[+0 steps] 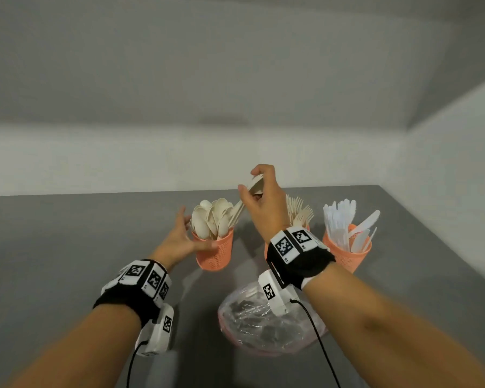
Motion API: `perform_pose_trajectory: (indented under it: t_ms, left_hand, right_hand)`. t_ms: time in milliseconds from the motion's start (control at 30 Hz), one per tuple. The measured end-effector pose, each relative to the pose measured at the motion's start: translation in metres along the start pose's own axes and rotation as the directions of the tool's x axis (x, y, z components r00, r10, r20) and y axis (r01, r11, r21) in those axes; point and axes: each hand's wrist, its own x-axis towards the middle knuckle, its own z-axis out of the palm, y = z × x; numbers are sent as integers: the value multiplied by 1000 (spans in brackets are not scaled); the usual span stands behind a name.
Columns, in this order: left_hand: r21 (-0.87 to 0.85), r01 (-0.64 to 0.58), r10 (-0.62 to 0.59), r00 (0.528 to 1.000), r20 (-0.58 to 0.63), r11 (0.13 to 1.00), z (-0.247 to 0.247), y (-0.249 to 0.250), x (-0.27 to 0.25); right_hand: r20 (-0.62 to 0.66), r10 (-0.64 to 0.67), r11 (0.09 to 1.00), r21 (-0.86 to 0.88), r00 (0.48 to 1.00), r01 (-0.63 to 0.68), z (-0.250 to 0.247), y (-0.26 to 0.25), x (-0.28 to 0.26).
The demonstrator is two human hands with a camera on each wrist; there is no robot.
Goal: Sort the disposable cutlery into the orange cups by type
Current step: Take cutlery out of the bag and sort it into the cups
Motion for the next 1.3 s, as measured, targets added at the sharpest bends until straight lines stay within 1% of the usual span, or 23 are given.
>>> perform_pose_trajectory:
  t_ms: [33, 100, 233, 333, 400, 433, 500, 567, 633, 700, 833, 900, 933, 967, 1033, 1067, 1100, 1133, 1167, 1200, 1233, 1267, 1300]
  left_hand:
    - [-41, -3, 4, 1000, 15, 999, 2, -2, 3]
    - [-91, -14, 14, 1000, -3, 996, 6, -7, 11]
    - [-95, -66, 63, 998, -29, 993, 8, -16, 22]
    - [-99, -93, 91, 996, -23, 991, 8, -19, 25]
    - [-93, -110, 109, 994, -22, 990, 7, -23, 28]
    - [-91, -114, 112, 993, -28, 989, 7, -25, 28]
    - [-86, -124, 122, 992, -28, 989, 7, -27, 29]
    - [-95, -133, 133, 991, -11, 987, 9, -28, 29]
    - [-115, -137, 137, 991, -3, 984, 11, -28, 29]
    - [-132, -142, 143, 990, -4, 981, 12, -29, 29]
    - [-152, -166, 168, 986, 1, 974, 13, -32, 30]
    - [-158, -192, 195, 981, 5, 969, 13, -33, 30]
    - [-158, -191, 195, 981, 10, 969, 13, -32, 28]
    - [-154, -189, 194, 981, 16, 970, 12, -32, 28]
    - [-100, -181, 183, 983, 6, 978, 11, -31, 24]
    - [-37, -184, 183, 982, -44, 982, 7, -28, 20]
    - [26, -193, 195, 975, -106, 981, 5, -26, 15]
    - [66, -199, 209, 960, -186, 978, 3, -24, 6]
    - [75, -222, 234, 935, -268, 972, 3, -21, -4]
    - [61, -253, 258, 903, -344, 966, 4, -16, -17]
    - [30, -299, 286, 876, -387, 954, 7, -12, -30]
    - [-10, -340, 310, 870, -384, 941, 13, -7, -46]
    - [-43, -367, 333, 882, -333, 929, 22, -5, -61]
  right_hand:
    - [29, -2, 1000, -17, 1000, 2, 4, 2, 1]
    - [84, 7, 999, -49, 996, -3, 10, 6, 4]
    - [125, 0, 997, -75, 992, 10, 13, 9, 14]
    - [74, -20, 1000, -4, 997, 21, 15, 10, 17]
    - [18, 12, 998, 53, 1000, -13, 17, 14, 16]
    - [15, 38, 998, 43, 999, -38, 17, 18, 14]
    - [86, 91, 995, -41, 992, -88, 20, 25, 10]
    - [227, 118, 981, -178, 967, -78, 26, 31, 5]
    - [316, 142, 915, -403, 938, -3, 33, 39, -1]
    - [368, 199, 844, -536, 908, 33, 35, 42, -9]
    - [468, 306, 772, -632, 829, 72, 32, 48, -18]
    - [502, 324, 772, -630, 802, 82, 27, 44, -15]
    - [511, 292, 796, -598, 808, 91, 22, 40, -13]
    - [505, 238, 836, -541, 829, 89, 18, 35, -11]
    - [410, 167, 913, -409, 896, 17, 2, 23, -12]
    - [353, 159, 933, -360, 922, -23, -5, 17, -12]
    - [309, 175, 936, -348, 935, -60, -16, 12, -16]
    - [303, 202, 927, -367, 931, -82, -27, 8, -21]
    - [341, 241, 911, -402, 909, -91, -39, 7, -29]
    - [411, 287, 898, -431, 865, -93, -51, 8, -38]
    - [496, 336, 879, -470, 801, -78, -64, 10, -50]
    - [564, 398, 839, -544, 723, -37, -74, 16, -65]
    - [591, 487, 761, -649, 643, 21, -83, 25, -81]
